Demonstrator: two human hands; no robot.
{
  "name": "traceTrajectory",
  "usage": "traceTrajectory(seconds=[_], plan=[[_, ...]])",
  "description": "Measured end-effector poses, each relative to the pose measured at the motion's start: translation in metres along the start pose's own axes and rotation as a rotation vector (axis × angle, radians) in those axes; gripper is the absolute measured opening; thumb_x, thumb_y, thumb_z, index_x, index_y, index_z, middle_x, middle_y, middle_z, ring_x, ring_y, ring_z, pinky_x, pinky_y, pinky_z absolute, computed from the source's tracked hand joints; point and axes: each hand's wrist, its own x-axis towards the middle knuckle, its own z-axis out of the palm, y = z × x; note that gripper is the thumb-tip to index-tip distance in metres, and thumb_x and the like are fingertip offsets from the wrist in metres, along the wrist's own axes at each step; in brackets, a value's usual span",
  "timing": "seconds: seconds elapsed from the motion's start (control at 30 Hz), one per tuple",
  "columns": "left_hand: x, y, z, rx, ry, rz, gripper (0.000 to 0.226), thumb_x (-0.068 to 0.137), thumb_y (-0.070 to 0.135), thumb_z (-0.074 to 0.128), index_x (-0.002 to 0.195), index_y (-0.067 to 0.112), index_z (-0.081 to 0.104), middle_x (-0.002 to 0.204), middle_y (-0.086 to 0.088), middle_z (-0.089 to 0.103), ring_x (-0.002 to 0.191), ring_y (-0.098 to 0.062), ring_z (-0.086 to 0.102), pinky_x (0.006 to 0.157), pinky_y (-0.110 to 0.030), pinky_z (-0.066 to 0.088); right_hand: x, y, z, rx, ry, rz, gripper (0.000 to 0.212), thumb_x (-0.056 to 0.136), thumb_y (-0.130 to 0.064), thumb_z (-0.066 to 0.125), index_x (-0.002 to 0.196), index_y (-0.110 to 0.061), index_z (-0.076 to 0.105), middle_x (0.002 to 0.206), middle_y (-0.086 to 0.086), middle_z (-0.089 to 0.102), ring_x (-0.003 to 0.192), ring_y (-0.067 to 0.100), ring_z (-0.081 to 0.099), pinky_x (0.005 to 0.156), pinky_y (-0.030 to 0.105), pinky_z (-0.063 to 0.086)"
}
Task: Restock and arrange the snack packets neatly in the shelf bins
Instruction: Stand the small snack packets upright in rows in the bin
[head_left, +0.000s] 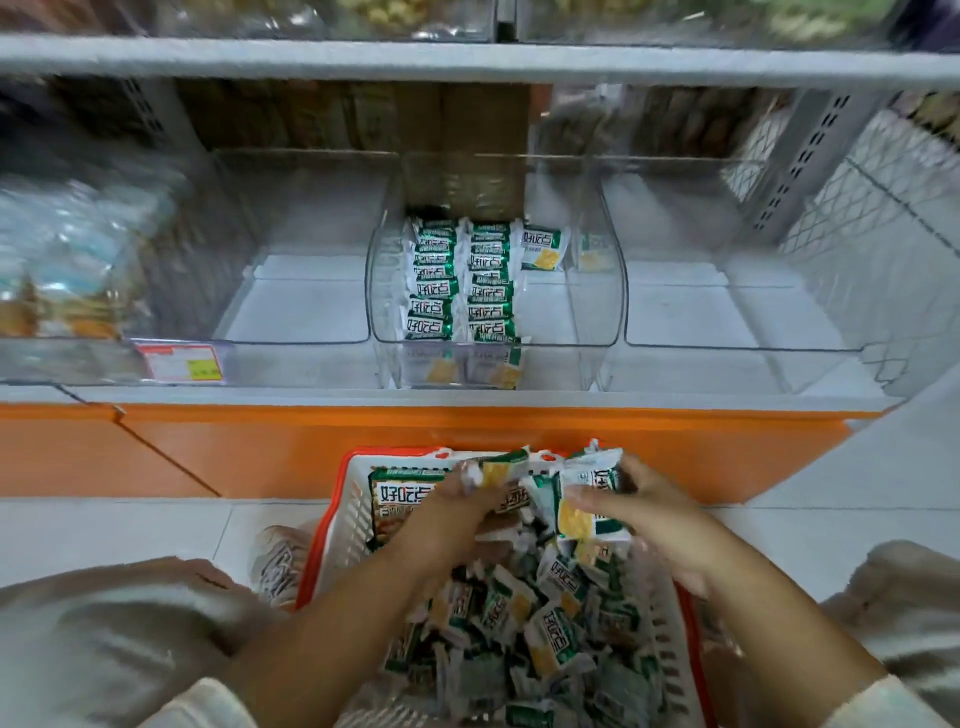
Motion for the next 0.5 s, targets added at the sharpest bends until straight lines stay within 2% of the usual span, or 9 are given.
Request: traceTrajectory(seconds=[0.07, 0.17, 0.2, 0.27, 0.3, 0.33, 0.37, 0.43, 0.5], plan=[[-0.012, 0.022, 0.005, -0.01, -0.066, 0.035, 0.031, 0.096, 0.021, 0.063, 0.123, 0.014, 0.049, 0.113, -0.018, 0.067, 0.097, -0.029, 0.069, 0.086, -0.05, 0.058, -0.004, -0.023, 0.006, 0.09, -0.026, -0.062, 0.103, 0.062, -0.051, 0.078, 0.146, -0.014, 0.032, 0.143, 0.005, 0.043, 0.123, 0.021, 0.045, 0.107, 0.04, 0.035], [-0.016, 0.05, 0.0, -0.102, -0.154, 0.09, 0.068, 0.089, 0.033, 0.073, 0.144, 0.01, 0.039, 0.142, -0.026, 0.049, 0.1, -0.031, 0.066, 0.08, -0.046, 0.06, -0.006, -0.053, 0.009, 0.122, -0.01, -0.17, 0.112, 0.044, -0.067, 0.086, 0.125, -0.003, 0.044, 0.108, 0.002, 0.05, 0.101, 0.014, 0.048, 0.084, 0.036, 0.039], [-0.017, 0.06, -0.003, -0.15, -0.194, 0.111, 0.084, 0.081, 0.038, 0.08, 0.149, 0.013, 0.036, 0.149, -0.025, 0.042, 0.107, -0.034, 0.064, 0.081, -0.046, 0.059, -0.005, -0.062, 0.008, 0.138, 0.015, -0.183, 0.11, 0.042, -0.067, 0.087, 0.117, 0.0, 0.044, 0.1, 0.004, 0.047, 0.094, 0.017, 0.047, 0.079, 0.036, 0.037], [-0.019, 0.08, -0.006, -0.14, -0.267, 0.164, 0.1, 0.07, 0.045, 0.087, 0.149, 0.012, 0.036, 0.147, -0.024, 0.044, 0.115, -0.043, 0.062, 0.087, -0.052, 0.057, -0.001, -0.075, 0.006, 0.192, 0.0, -0.208, 0.1, 0.047, -0.063, 0.088, 0.114, -0.002, 0.048, 0.102, 0.015, 0.054, 0.095, 0.03, 0.057, 0.082, 0.046, 0.047], [-0.018, 0.088, -0.006, -0.09, -0.294, 0.199, 0.098, 0.069, 0.043, 0.089, 0.146, 0.009, 0.039, 0.138, -0.026, 0.052, 0.113, -0.047, 0.062, 0.09, -0.057, 0.055, -0.001, -0.082, 0.006, 0.216, -0.024, -0.233, 0.087, 0.051, -0.06, 0.088, 0.115, -0.01, 0.055, 0.111, 0.023, 0.059, 0.104, 0.039, 0.06, 0.091, 0.057, 0.048], [-0.02, 0.095, -0.003, -0.033, -0.301, 0.242, 0.09, 0.071, 0.037, 0.088, 0.141, 0.004, 0.043, 0.124, -0.027, 0.061, 0.111, -0.049, 0.062, 0.092, -0.06, 0.053, 0.0, -0.088, 0.006, 0.218, -0.046, -0.253, 0.072, 0.056, -0.057, 0.087, 0.112, -0.019, 0.062, 0.119, 0.024, 0.06, 0.11, 0.044, 0.059, 0.093, 0.066, 0.045], [-0.018, 0.1, 0.0, 0.008, -0.295, 0.285, 0.076, 0.076, 0.029, 0.086, 0.135, 0.001, 0.047, 0.109, -0.024, 0.067, 0.108, -0.049, 0.063, 0.092, -0.062, 0.052, 0.002, -0.093, 0.006, 0.215, -0.063, -0.271, 0.061, 0.059, -0.054, 0.087, 0.109, -0.027, 0.066, 0.12, 0.021, 0.062, 0.11, 0.043, 0.06, 0.091, 0.068, 0.045], [-0.016, 0.106, 0.003, 0.02, -0.243, 0.329, 0.053, 0.082, 0.017, 0.08, 0.127, 0.005, 0.055, 0.099, -0.019, 0.068, 0.099, -0.04, 0.067, 0.086, -0.054, 0.057, 0.008, -0.097, 0.006, 0.253, -0.069, -0.266, 0.05, 0.063, -0.045, 0.085, 0.108, -0.033, 0.067, 0.118, 0.012, 0.066, 0.103, 0.034, 0.067, 0.082, 0.058, 0.055], [-0.01, 0.108, 0.0, -0.011, -0.165, 0.343, 0.043, 0.083, 0.011, 0.076, 0.123, 0.01, 0.058, 0.107, -0.02, 0.069, 0.095, -0.035, 0.067, 0.078, -0.044, 0.059, 0.014, -0.096, 0.01, 0.252, -0.088, -0.265, 0.052, 0.063, -0.044, 0.081, 0.112, -0.037, 0.064, 0.12, 0.001, 0.066, 0.101, 0.027, 0.069, 0.077, 0.051, 0.058]])
